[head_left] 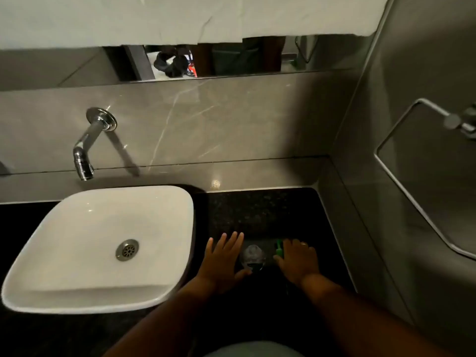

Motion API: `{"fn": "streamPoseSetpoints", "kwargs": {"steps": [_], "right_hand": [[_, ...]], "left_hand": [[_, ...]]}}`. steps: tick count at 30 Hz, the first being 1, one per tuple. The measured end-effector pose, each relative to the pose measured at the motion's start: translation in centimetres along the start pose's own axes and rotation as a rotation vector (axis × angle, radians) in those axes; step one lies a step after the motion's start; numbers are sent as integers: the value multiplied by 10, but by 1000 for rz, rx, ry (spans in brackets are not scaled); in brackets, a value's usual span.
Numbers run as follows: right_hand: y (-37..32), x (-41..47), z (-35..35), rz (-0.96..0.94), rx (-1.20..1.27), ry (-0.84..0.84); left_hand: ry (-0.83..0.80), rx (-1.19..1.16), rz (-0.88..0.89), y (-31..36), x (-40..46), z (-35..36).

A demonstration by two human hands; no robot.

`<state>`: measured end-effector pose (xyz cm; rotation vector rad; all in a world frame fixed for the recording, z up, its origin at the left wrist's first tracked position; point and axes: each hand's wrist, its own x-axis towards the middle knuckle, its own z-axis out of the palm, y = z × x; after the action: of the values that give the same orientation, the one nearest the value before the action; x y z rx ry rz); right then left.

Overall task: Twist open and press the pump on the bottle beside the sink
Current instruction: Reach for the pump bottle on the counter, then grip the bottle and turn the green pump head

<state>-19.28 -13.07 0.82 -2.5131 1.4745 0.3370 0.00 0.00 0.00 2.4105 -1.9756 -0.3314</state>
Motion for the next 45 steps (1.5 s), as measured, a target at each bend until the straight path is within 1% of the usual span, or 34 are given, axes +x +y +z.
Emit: {"fn": "streamPoseSetpoints", "kwargs": {"steps": [1, 3, 7, 11, 13, 15, 17, 21, 23, 25, 27, 30, 34, 36, 38, 41, 42, 45], "right_hand": [[-2, 2, 1, 12, 25, -3], [-4, 6, 8, 30, 61, 19], [-6, 13, 17, 59, 143, 14], [-2, 18, 16, 85, 214, 13], [-1, 20, 10, 99, 289, 9], [-1, 24, 0, 122, 406, 9], [-3, 28, -12, 135, 573, 42], [-21, 37, -53, 109, 1052, 207], [-28, 45, -77, 63, 1199, 318], [-35, 48, -98, -6, 1301, 365], [-38, 49, -112, -83, 1321, 417], [-42, 47, -116, -152, 1263, 461], [-40, 39, -98, -204, 1111, 457], [-39, 34, -84, -217, 1058, 424], [-41, 26, -65, -169, 1031, 339], [-45, 10, -35, -78, 940, 164], [-46, 6, -27, -45, 951, 139], [-45, 1, -20, 55, 988, 134]], "left_hand": [[-30, -32, 8, 0, 3, 1], [-41, -83, 19, 1, 10, 4], [-55, -267, 17, 5, 22, 12], [-23, -457, -8, 11, 26, 20], [4, -480, -27, 12, 28, 20], [11, -455, -34, 10, 31, 18], [7, -471, -40, 8, 32, 16], [-22, -610, -135, 8, 28, 15], [-61, -659, -179, 11, 28, 13], [-95, -698, -200, 11, 25, 11], [-121, -703, -202, 12, 24, 8], [-140, -669, -205, 13, 24, 6], [-151, -672, -207, 10, 24, 9], [-136, -674, -199, 10, 23, 12], [-109, -654, -192, 12, 23, 15], [-93, -609, -188, 13, 24, 20], [-93, -597, -185, 13, 24, 22], [-107, -591, -179, 13, 24, 26]]}}
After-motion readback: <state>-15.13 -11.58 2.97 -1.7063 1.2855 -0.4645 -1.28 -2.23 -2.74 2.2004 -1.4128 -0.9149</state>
